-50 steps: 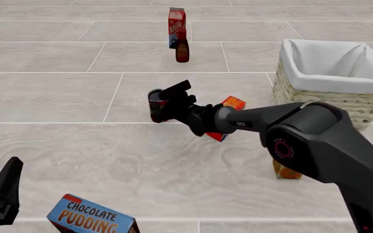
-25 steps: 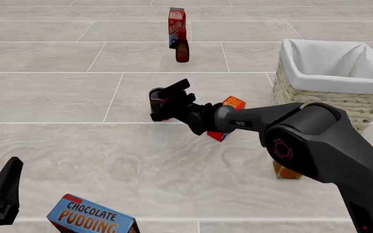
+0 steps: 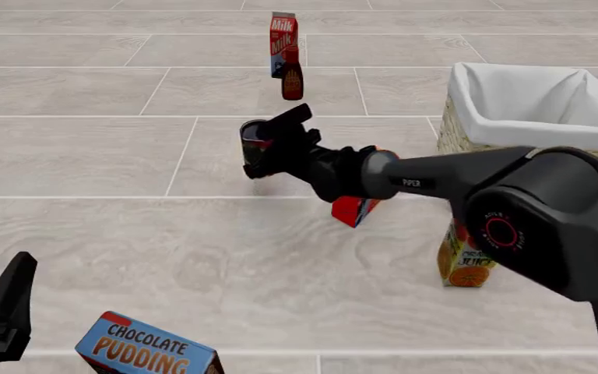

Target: Pick the tomato sauce and place it in the basket.

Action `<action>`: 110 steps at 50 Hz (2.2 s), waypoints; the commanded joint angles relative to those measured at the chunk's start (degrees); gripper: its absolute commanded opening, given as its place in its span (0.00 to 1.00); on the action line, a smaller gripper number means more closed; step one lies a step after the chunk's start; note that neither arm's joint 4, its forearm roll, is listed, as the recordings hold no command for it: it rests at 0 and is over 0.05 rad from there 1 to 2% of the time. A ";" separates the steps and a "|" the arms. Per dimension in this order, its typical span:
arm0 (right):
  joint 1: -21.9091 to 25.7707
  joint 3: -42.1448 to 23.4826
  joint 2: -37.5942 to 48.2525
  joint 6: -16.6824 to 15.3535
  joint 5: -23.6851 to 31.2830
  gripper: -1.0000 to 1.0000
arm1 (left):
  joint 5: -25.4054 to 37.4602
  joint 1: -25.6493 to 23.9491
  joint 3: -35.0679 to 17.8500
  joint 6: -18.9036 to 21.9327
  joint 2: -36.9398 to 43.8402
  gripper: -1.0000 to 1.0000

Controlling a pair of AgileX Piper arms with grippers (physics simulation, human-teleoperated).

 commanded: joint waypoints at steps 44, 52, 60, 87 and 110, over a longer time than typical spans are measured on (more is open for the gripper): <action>0.49 1.30 -20.66 -0.07 20.26 0.00 | 0.00 0.00 0.00 0.00 0.00 1.00; 0.83 -0.61 -23.35 1.95 25.56 0.00 | 0.00 0.00 0.00 0.00 0.00 1.00; 0.18 -2.09 -25.92 2.94 29.14 0.00 | 0.00 0.00 0.00 0.00 0.00 1.00; -6.05 -3.09 -32.74 0.89 33.56 0.00 | 0.00 0.00 0.00 0.00 0.00 1.00; -11.76 -3.18 -34.37 0.02 33.18 0.00 | 0.00 0.00 0.00 0.00 0.00 1.00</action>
